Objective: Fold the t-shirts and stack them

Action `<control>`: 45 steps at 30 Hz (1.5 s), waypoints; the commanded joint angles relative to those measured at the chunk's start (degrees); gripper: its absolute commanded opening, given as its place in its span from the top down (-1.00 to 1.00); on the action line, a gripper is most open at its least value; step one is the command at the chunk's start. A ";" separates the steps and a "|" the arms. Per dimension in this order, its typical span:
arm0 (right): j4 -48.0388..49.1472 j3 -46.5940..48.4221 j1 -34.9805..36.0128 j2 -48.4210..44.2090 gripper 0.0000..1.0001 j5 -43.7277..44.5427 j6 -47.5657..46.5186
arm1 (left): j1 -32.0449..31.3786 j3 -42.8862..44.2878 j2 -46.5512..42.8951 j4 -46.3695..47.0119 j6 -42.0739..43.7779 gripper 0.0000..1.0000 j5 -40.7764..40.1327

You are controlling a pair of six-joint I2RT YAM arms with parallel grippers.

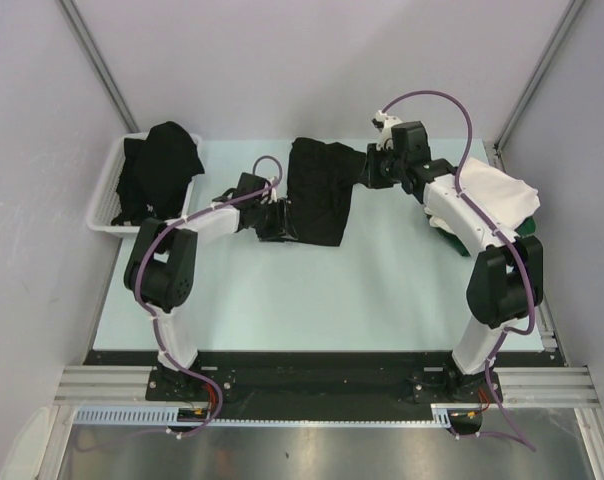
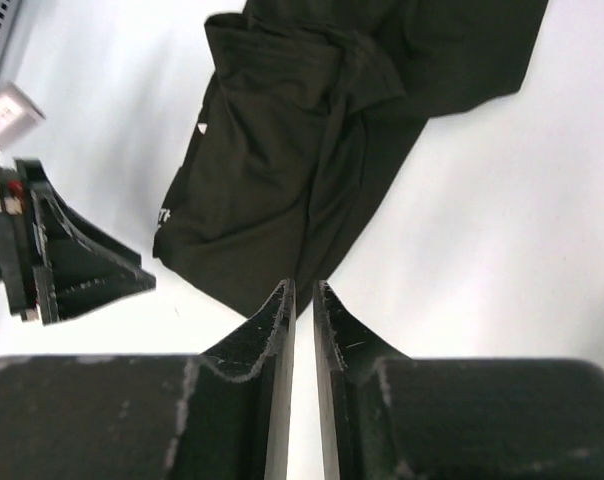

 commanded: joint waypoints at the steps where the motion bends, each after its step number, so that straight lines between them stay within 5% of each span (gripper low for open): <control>1: -0.03 0.37 0.16 -2.32 0.67 1.11 -0.72 | 0.37 2.88 -2.18 0.12 2.04 -0.09 -4.18; 25: -3.80 0.37 -1.16 -5.30 0.68 1.20 -3.71 | 0.28 10.62 9.85 -0.94 1.96 0.01 -5.42; 28: -3.89 0.37 -1.42 -5.30 0.68 0.94 -3.53 | 0.28 11.67 11.35 -1.11 1.17 0.15 -4.80; 33: -3.72 0.29 -1.69 -4.78 0.69 0.15 -3.00 | 0.19 11.77 12.41 -1.90 0.90 0.98 -4.01; 45: -6.88 -2.78 -1.52 -5.12 0.75 -1.26 3.76 | -2.88 1.15 3.20 -4.88 1.43 1.00 -3.04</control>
